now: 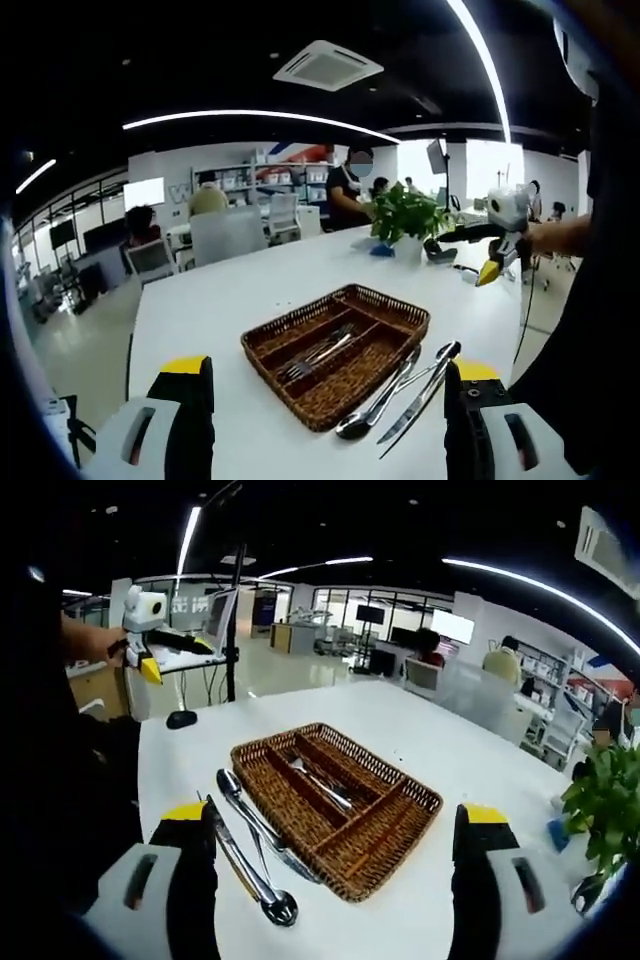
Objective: Arrange the knives, forks, and spoons in their matching storage slots by inserting each utensil handle-first until every utensil is classified and aligned in the correct compartment
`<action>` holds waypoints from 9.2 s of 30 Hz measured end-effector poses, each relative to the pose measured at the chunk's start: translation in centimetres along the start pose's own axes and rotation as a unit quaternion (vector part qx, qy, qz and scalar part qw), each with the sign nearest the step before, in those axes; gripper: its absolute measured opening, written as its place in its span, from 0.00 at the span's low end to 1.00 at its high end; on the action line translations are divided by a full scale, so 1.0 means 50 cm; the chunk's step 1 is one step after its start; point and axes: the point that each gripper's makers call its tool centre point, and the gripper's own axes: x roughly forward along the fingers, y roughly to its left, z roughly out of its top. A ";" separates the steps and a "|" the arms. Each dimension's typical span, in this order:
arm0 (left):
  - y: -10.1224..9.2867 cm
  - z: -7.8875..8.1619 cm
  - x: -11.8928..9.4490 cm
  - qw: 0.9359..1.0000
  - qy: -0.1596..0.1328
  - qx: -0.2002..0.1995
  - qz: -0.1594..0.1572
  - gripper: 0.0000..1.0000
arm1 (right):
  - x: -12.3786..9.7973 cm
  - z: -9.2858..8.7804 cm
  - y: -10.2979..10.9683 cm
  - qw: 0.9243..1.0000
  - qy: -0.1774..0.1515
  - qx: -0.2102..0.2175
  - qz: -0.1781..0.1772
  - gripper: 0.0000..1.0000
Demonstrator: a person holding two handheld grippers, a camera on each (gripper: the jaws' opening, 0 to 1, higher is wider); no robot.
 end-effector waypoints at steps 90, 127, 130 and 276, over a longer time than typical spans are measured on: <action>0.074 -0.028 -0.042 0.998 0.005 -0.017 0.056 1.00 | 0.133 -0.283 0.287 0.940 0.188 -0.094 0.268 0.00; 0.050 0.012 -0.010 0.999 -0.014 -0.010 0.039 1.00 | 0.109 -0.082 0.110 0.984 0.141 0.069 0.083 0.00; 0.047 0.021 -0.006 0.999 -0.016 -0.007 0.036 1.00 | 0.102 -0.087 0.079 0.985 0.141 0.083 0.051 0.00; 0.077 -0.016 -0.045 0.999 -0.005 -0.001 0.053 1.00 | 0.148 -0.119 -0.204 0.951 0.091 0.245 -0.168 0.64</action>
